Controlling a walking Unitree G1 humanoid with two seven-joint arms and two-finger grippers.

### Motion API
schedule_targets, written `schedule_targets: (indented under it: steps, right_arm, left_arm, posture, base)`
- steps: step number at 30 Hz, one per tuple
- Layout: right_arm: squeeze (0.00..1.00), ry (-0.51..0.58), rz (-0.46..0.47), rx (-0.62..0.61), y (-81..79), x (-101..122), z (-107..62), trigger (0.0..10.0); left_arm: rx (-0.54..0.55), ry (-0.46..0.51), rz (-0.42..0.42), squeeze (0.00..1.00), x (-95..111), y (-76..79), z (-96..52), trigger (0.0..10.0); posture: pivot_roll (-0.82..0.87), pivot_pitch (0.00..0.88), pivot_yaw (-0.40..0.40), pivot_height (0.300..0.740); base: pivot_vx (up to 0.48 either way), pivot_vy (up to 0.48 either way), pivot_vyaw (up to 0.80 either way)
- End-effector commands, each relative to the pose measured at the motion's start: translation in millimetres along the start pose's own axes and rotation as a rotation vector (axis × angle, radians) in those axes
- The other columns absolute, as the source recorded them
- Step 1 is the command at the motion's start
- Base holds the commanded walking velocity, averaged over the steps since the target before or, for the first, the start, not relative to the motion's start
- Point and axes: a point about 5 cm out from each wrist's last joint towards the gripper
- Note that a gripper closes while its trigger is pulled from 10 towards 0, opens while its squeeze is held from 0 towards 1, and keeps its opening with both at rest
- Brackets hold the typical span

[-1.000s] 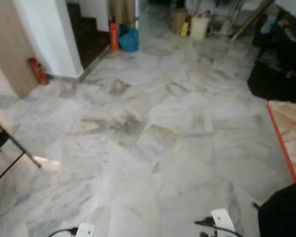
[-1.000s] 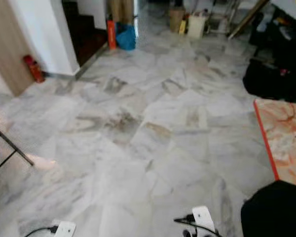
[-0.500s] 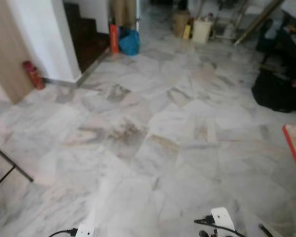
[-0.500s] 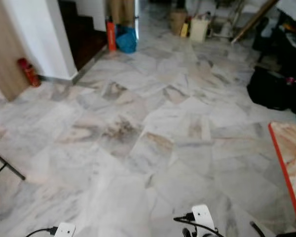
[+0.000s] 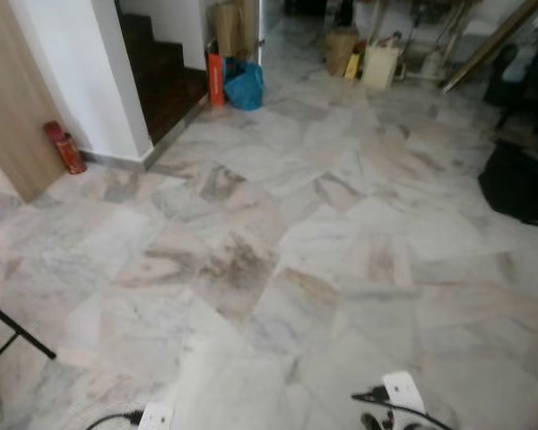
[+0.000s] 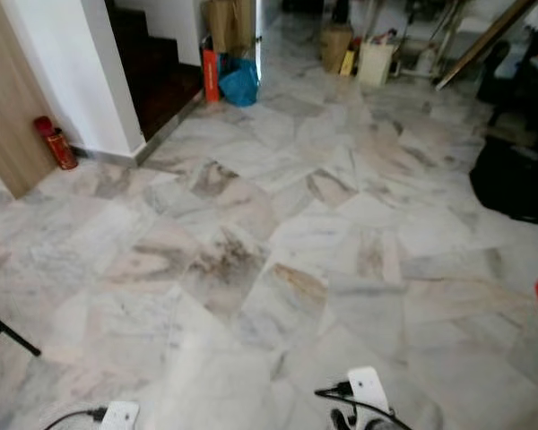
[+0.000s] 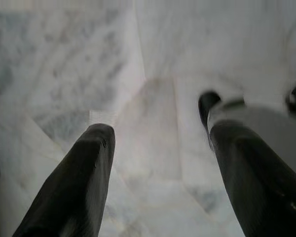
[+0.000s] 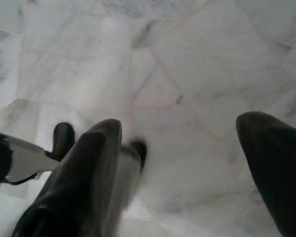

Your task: Hang hanger

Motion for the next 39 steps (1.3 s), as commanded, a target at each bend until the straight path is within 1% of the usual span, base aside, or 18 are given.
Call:
schedule_targets:
  steps: [1,39]
  right_arm:
    - [0.0,-0.017,0.015,-0.021,7.6,-5.4,-2.3,10.0]
    - [0.0,-0.015,0.014,-0.026,7.0,-5.5,-2.1,10.0]
  left_arm:
    - [-0.018,-0.013,0.001,0.0,-4.0,7.8,-0.7,10.0]
    - [-0.022,-0.011,0.007,0.0,-3.7,8.3,-0.7,10.0]
  posture:
    - [-0.09,0.0,-0.022,0.74]
    - [-0.09,0.0,-0.018,0.74]
  base:
    - [0.0,0.0,0.0]
    - [0.0,0.0,0.0]
Point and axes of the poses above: a point about 5 cm out from each wrist's last joint towards the gripper, its own z axis pointing out of the wrist towards the gripper, its own x axis along the axis of the wrist's last joint, y = z × x, and after that the axes turned 5 degrees about z, right-handed
